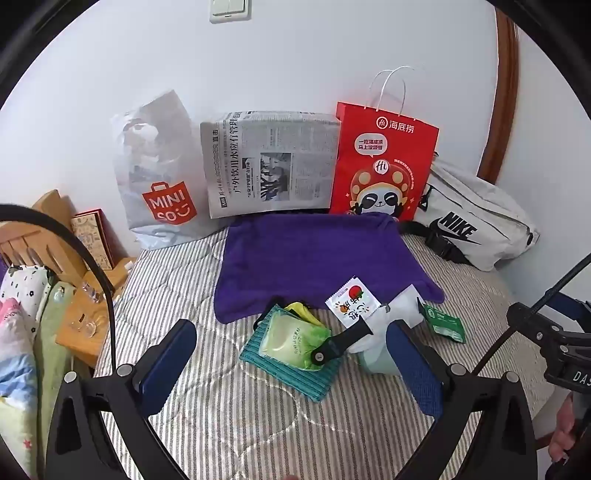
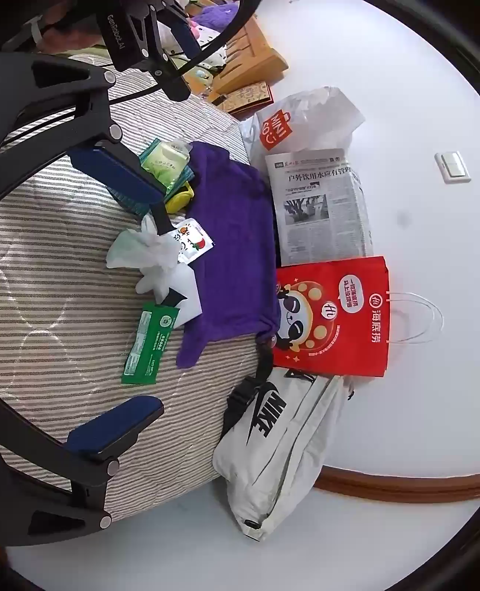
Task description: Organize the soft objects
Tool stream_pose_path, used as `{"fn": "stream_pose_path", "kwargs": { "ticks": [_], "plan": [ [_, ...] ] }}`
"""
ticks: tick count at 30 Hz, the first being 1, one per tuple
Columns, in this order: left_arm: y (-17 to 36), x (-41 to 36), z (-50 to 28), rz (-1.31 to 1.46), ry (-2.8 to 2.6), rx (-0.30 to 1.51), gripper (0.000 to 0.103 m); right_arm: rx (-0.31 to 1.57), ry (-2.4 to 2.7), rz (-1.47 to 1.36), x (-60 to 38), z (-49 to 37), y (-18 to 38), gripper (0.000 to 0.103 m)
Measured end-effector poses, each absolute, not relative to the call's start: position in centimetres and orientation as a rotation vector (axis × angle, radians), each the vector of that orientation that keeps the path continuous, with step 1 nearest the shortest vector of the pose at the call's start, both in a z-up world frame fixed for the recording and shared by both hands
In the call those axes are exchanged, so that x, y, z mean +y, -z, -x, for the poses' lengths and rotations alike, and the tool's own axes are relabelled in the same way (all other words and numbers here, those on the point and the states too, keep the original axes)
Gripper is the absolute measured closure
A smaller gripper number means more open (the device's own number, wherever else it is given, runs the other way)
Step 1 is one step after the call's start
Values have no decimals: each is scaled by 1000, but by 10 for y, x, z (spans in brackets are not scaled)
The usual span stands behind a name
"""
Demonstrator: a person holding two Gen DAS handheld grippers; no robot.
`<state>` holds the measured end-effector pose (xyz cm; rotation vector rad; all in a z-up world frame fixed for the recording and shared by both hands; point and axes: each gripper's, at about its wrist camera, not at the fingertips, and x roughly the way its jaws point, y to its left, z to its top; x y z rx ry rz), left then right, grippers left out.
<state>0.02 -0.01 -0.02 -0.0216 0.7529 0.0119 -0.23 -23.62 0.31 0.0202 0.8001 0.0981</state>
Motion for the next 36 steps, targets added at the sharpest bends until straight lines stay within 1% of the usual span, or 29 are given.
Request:
{"fn": "stream_pose_path", "kwargs": {
  "ticks": [14,36],
  "plan": [
    [5,-2,-4,34,-4,766,0,805,-102,-19,-232,5,-8,1],
    [-2,2,0,24,-8,773,0,800,-101,6,-226,6,-5,1]
  ]
}}
